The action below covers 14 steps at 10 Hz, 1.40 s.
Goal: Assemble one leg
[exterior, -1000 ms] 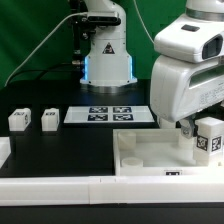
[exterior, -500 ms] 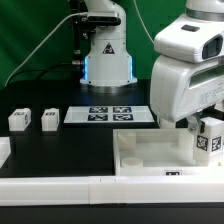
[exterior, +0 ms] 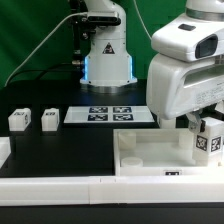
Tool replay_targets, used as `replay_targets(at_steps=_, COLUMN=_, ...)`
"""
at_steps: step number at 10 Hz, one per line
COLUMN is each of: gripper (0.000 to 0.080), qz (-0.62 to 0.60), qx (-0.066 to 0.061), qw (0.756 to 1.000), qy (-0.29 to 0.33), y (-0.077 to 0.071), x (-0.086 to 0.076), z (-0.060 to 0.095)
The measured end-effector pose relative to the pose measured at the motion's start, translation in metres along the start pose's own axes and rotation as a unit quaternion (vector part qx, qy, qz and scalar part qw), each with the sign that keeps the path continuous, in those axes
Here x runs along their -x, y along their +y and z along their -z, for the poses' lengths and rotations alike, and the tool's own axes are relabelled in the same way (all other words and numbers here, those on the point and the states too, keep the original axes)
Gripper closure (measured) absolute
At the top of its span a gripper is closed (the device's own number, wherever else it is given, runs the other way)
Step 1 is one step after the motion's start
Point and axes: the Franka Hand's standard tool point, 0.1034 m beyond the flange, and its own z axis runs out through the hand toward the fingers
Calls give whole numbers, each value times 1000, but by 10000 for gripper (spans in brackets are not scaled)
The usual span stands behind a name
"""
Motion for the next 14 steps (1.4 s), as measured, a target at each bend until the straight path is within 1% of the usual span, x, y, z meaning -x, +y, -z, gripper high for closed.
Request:
replay_targets(at_steps=2, gripper=509, qz=-97, qx=-2, qw=995, qy=1, y=-1, x=-1, z=0)
replay_targets(at_steps=3, gripper=508, qz=-152, qx=-2, qw=988, qy=1, y=-2, x=-1, z=0)
replay_targets(at_steps=4, gripper=508, qz=-180, qx=-2, qw=984, qy=1, y=-3, x=-1, z=0)
replay_targets(at_steps=5, gripper=506, qz=-262, qx=-5, qw=965, qy=2, y=-7, x=-3, z=0)
replay_targets(at_steps=7, gripper=506, qz=-365, qx=-8, qw=931, qy=3, y=-8, x=-4, z=0)
replay_targets(at_steps=8, gripper=506, qz=-422, qx=-9, qw=906, qy=6, y=-9, x=-6, z=0)
replay_targets(at_steps=10, gripper=506, qz=-499, qx=-10, qw=866, qy=8, y=-11, x=-7, z=0)
replay_targets(at_steps=11, gripper=506, qz=-552, qx=-13, qw=834, qy=7, y=-12, x=-8, z=0)
replay_targets(at_steps=12, gripper=506, qz=-589, qx=-15, qw=808, qy=7, y=-13, x=-8, z=0)
replay_targets(at_steps=13, gripper=506, qz=-630, qx=-16, qw=777, qy=7, y=-14, x=-9, z=1)
replay_targets(at_steps=14, gripper=506, qz=-684, qx=-15, qw=729, qy=8, y=-17, x=-11, z=1)
